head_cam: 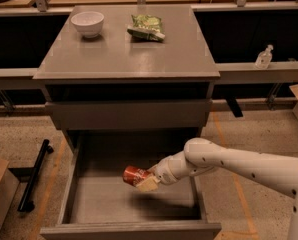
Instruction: Place coke can into middle drawer
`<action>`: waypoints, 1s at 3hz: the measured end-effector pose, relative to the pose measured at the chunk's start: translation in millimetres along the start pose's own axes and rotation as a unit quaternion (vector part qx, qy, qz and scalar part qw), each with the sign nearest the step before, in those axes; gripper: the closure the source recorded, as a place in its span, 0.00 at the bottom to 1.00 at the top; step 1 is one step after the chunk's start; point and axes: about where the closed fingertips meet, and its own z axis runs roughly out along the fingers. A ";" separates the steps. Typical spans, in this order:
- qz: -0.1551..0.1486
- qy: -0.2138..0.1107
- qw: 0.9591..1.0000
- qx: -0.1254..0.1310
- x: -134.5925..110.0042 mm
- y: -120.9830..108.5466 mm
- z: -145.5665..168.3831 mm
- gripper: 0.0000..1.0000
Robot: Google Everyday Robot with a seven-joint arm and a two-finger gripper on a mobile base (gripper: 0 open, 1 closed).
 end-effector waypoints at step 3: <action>0.058 0.024 0.997 -0.038 62.3 -12.1 61.4 0.28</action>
Offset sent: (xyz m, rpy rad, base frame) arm -0.0203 -0.0004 -0.1228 0.0033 0.2316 -0.0298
